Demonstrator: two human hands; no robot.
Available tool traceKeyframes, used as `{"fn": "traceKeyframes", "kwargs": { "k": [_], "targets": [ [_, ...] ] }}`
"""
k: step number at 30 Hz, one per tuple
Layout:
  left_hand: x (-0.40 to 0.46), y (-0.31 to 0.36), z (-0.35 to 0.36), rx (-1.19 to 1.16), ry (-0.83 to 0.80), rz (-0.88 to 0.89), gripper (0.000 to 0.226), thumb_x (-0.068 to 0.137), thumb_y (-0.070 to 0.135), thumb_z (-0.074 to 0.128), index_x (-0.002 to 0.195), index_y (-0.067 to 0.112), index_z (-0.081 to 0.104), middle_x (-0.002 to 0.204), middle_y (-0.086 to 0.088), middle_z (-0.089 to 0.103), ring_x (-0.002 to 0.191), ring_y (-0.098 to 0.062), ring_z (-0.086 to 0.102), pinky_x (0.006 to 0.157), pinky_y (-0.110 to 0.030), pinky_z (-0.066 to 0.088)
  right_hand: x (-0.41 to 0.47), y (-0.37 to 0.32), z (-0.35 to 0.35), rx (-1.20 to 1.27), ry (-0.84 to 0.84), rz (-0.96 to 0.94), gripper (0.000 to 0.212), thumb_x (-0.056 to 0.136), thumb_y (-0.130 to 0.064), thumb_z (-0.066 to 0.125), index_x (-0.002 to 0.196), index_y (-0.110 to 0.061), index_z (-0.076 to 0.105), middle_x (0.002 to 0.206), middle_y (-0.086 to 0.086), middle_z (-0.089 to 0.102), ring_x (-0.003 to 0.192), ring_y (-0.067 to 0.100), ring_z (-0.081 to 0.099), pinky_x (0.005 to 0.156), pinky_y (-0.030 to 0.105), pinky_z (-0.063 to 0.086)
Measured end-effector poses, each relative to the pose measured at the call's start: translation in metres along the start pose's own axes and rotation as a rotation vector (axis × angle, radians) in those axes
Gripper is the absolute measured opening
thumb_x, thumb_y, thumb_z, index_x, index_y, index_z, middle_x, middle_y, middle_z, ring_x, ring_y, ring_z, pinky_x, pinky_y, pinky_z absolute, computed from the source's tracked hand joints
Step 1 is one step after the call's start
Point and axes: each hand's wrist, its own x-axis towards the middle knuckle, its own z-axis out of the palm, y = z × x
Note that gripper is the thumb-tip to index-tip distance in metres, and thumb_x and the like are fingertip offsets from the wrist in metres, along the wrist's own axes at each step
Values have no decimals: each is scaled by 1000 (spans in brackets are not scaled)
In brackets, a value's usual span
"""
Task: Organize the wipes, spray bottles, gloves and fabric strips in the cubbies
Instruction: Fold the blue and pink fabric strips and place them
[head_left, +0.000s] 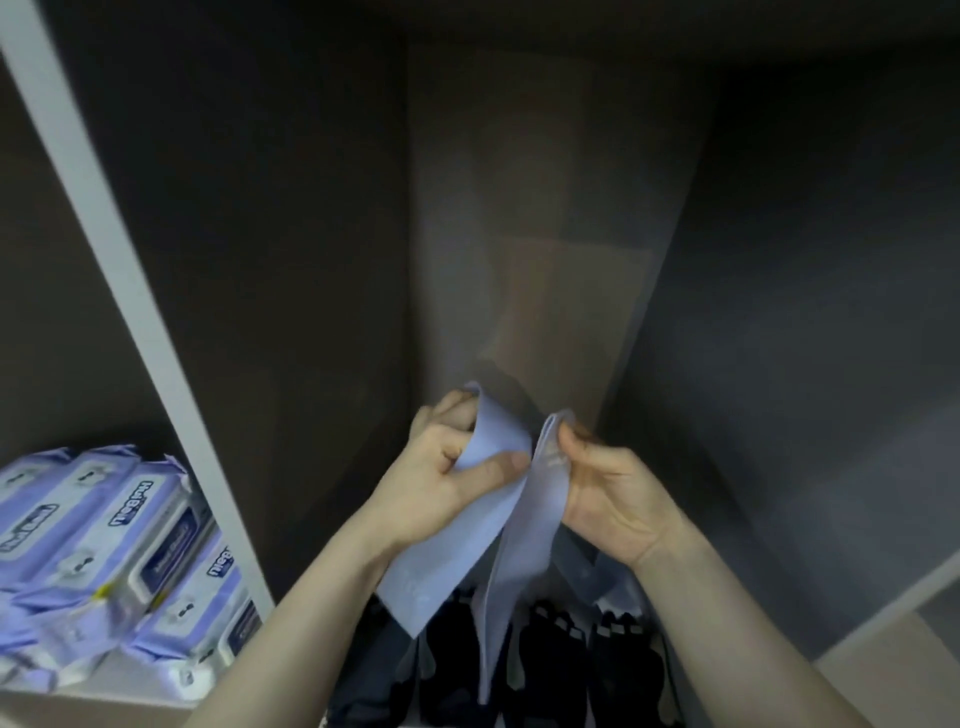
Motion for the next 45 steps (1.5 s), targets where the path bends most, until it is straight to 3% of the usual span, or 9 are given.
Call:
{"fn": "traceKeyframes", "kwargs": {
  "k": [2, 9, 12, 15, 19, 25, 31, 38, 45],
  "targets": [
    [-3, -7, 0, 170, -80, 48, 51, 78, 52, 54, 71, 5, 72, 119, 17, 60, 131, -3, 36, 106, -29, 18, 2, -1, 5, 95, 21, -78, 30, 51, -8, 90, 73, -11, 70, 74, -2, 66, 73, 10, 68, 73, 24, 57],
    [-11, -5, -1, 270, -122, 92, 19, 63, 26, 63, 49, 13, 67, 125, 23, 59, 143, 3, 13, 115, -25, -4, 6, 4, 13, -203, 236, -204, 29, 73, -18, 69, 100, -7, 70, 102, 12, 69, 94, 22, 67, 85, 30, 56],
    [-16, -9, 4, 453, 61, 100, 32, 76, 43, 56, 60, 20, 71, 112, 17, 63, 130, 1, 37, 109, -35, 20, 2, 3, 21, -339, 360, -311, 22, 74, -18, 63, 94, -10, 69, 85, 6, 73, 78, 17, 69, 67, 25, 58],
    [-14, 8, 0, 34, 231, -145, 37, 81, 54, 57, 71, 20, 68, 85, 7, 66, 87, -8, 61, 81, -34, 46, -8, -2, 32, -453, 287, -370, 13, 76, -17, 61, 86, -12, 67, 73, 1, 72, 68, 11, 68, 60, 21, 55],
    [-3, 34, -7, -550, 162, -396, 47, 83, 50, 54, 97, 9, 72, 92, -8, 75, 86, -19, 71, 74, -24, 54, -15, -5, 40, -737, 108, -349, 7, 81, -13, 66, 77, -19, 66, 73, -3, 67, 71, 8, 63, 66, 17, 49],
    [7, 45, 0, -662, 163, -506, 20, 90, 17, 59, 82, 8, 75, 61, -5, 70, 51, -11, 63, 49, -19, 47, -18, 1, 47, -833, 127, -350, 15, 84, -4, 64, 78, -17, 69, 74, -4, 70, 71, 6, 64, 65, 15, 48],
    [16, 40, 0, -698, 412, -420, 18, 92, 17, 58, 88, 8, 74, 85, -15, 73, 73, -24, 67, 72, -35, 54, -27, -7, 48, -968, 367, -595, 4, 76, -16, 75, 77, -19, 73, 80, -2, 69, 77, 10, 66, 70, 20, 51],
    [19, 47, 10, -804, 277, -409, 29, 95, 18, 50, 97, 0, 72, 82, -17, 71, 72, -22, 66, 67, -27, 53, -19, -9, 62, -811, 394, -548, 17, 77, 3, 70, 73, -14, 66, 68, -1, 73, 63, 7, 65, 59, 16, 51],
    [17, 45, 9, -810, 262, -380, 31, 96, 18, 47, 93, 6, 75, 87, -13, 73, 80, -21, 67, 72, -30, 51, -10, -10, 63, -943, 481, -657, 19, 75, -6, 75, 66, -20, 65, 67, 2, 73, 61, 10, 63, 60, 20, 50]
  ]
}}
